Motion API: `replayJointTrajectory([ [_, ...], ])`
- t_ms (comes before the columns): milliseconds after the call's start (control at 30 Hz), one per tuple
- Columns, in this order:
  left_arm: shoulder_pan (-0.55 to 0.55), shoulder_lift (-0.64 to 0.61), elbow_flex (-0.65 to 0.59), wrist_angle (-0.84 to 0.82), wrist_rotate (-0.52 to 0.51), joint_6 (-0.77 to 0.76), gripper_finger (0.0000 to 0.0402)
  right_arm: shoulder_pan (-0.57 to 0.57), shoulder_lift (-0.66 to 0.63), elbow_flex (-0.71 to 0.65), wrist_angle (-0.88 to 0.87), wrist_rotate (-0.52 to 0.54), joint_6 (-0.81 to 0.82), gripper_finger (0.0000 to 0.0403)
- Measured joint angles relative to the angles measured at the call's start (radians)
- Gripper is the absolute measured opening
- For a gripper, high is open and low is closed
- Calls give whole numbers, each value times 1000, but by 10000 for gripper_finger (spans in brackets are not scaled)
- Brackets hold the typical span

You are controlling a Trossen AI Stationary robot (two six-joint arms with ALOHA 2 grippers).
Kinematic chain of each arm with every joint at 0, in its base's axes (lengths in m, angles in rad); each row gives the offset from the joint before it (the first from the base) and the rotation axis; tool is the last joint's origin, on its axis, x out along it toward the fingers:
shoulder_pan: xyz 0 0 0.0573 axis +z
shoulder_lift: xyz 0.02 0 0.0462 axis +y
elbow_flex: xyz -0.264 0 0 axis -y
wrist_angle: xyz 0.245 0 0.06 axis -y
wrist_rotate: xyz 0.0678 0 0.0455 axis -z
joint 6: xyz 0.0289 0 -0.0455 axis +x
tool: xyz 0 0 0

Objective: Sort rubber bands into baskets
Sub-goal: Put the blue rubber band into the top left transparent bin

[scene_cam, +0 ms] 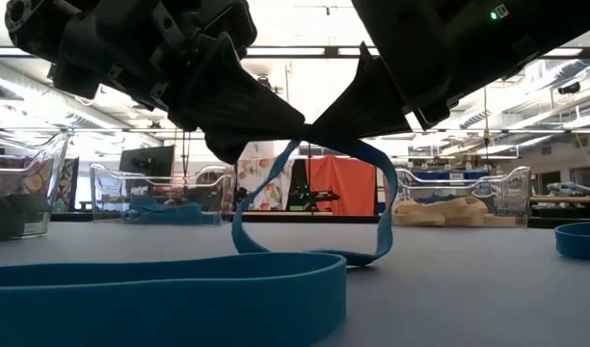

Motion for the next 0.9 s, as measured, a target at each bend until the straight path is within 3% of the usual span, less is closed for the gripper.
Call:
replayJointTrajectory([
  [267,2,0,0,-36,-85,-18,194,4,0,0,0,-2,0,10],
  [433,3,0,0,-37,-166,-14,235,10,0,0,0,-5,-5,10],
  [667,3,0,0,-34,-179,32,225,14,0,0,0,-5,-23,10],
  [900,3,0,0,-24,-108,66,142,14,0,0,0,-7,-26,10],
])
